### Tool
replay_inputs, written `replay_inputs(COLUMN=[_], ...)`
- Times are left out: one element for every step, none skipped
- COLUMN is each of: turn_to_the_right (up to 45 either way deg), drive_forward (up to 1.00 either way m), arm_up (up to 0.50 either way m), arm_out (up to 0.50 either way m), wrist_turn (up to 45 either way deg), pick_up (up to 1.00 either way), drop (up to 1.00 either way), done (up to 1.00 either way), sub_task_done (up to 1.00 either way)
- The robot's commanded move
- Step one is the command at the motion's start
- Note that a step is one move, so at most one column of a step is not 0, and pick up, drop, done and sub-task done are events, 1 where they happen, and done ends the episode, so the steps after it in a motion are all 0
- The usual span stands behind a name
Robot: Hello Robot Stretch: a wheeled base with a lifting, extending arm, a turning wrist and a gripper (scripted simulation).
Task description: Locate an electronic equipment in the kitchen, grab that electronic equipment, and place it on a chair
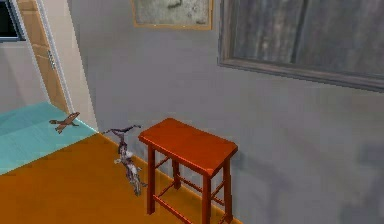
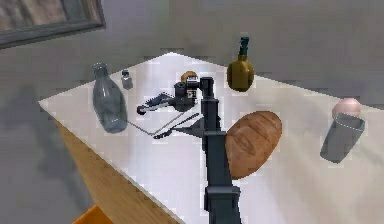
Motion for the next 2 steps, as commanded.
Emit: replay_inputs(turn_to_the_right=[0.0,0.0], drive_forward=[0.0,0.0], arm_up=[0.0,0.1], arm_out=[0.0,0.0], wrist_turn=[0.0,0.0], pick_up=[1.0,0.0], drop=[0.0,0.0], done=[0.0,0.0], sub_task_done=[0.0,0.0])
